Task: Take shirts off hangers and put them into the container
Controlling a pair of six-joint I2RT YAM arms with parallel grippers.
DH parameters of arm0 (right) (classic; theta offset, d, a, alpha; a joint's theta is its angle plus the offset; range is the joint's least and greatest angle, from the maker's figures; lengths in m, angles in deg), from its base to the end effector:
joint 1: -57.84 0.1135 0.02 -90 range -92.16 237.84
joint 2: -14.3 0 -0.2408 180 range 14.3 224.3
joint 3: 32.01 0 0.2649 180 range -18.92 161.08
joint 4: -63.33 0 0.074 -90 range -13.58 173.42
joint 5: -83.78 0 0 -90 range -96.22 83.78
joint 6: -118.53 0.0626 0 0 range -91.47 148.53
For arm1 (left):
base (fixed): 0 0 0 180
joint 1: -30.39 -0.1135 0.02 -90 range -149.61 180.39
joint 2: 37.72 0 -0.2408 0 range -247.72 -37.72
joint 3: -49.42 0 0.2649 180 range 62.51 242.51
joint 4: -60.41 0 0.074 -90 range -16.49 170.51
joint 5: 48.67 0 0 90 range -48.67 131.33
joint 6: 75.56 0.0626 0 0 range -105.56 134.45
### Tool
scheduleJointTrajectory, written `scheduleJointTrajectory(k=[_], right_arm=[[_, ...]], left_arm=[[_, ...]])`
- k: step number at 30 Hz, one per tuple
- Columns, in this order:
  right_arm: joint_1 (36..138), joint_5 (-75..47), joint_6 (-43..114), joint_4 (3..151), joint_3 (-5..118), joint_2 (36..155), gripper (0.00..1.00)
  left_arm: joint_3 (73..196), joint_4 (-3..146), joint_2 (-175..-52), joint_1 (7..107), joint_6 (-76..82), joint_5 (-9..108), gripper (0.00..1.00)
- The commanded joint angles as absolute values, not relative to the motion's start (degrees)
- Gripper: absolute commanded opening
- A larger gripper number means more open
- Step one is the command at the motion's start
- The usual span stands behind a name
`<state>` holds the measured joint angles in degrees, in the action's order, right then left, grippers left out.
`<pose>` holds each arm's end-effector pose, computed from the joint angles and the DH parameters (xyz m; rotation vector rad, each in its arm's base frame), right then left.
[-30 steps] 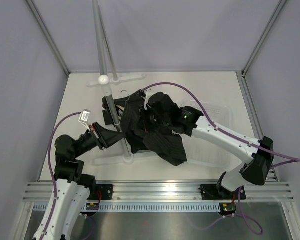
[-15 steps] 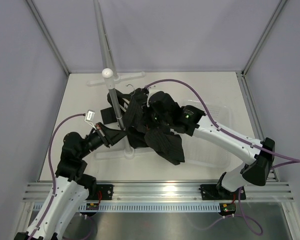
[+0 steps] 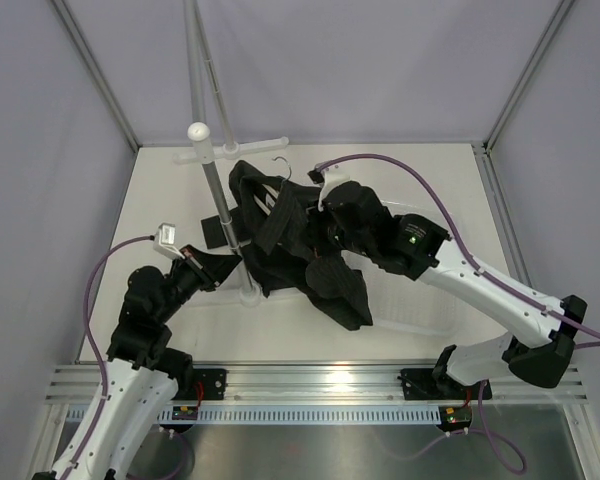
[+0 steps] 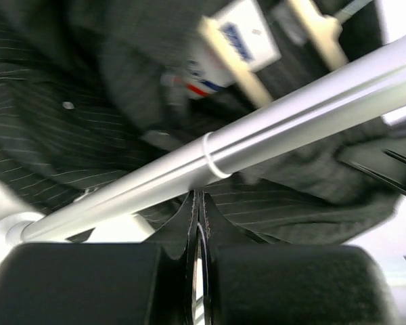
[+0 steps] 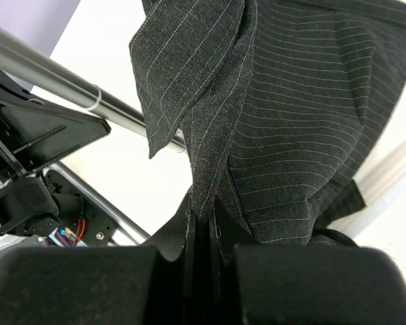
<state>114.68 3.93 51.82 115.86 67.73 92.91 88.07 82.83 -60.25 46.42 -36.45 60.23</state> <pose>0.1926 0.2747 0.3744 -0.5238 2.1133 0.6377 0.1717 -0.0704 0.2647 -0.2818 1.7891 -1.1334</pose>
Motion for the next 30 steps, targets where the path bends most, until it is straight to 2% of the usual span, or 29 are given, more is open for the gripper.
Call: scheduleJointTrajectory(k=[1,5,11,18,22,30], right_arm=[[115.1,7.7,50.2,116.0,69.0,88.6,0.00],[115.2,9.1,48.6,117.0,67.9,86.6,0.00],[115.1,11.6,46.0,117.6,66.7,85.4,0.00],[114.5,9.5,41.1,115.2,69.0,88.5,0.00],[113.6,6.7,38.3,114.2,73.8,93.2,0.00],[107.9,-6.9,32.8,113.9,88.6,102.9,0.00]], left_arm=[[91.5,85.0,-59.0,46.2,-34.2,51.9,0.00],[92.5,87.3,-57.7,46.2,-33.5,49.6,0.00],[94.1,89.7,-55.7,46.2,-33.7,54.4,0.01],[103.4,102.2,-50.6,46.2,-26.4,39.2,0.14],[109.2,102.4,-56.3,46.2,-20.1,33.6,0.15],[121.2,98.6,-78.8,46.2,-11.3,28.9,0.17]])
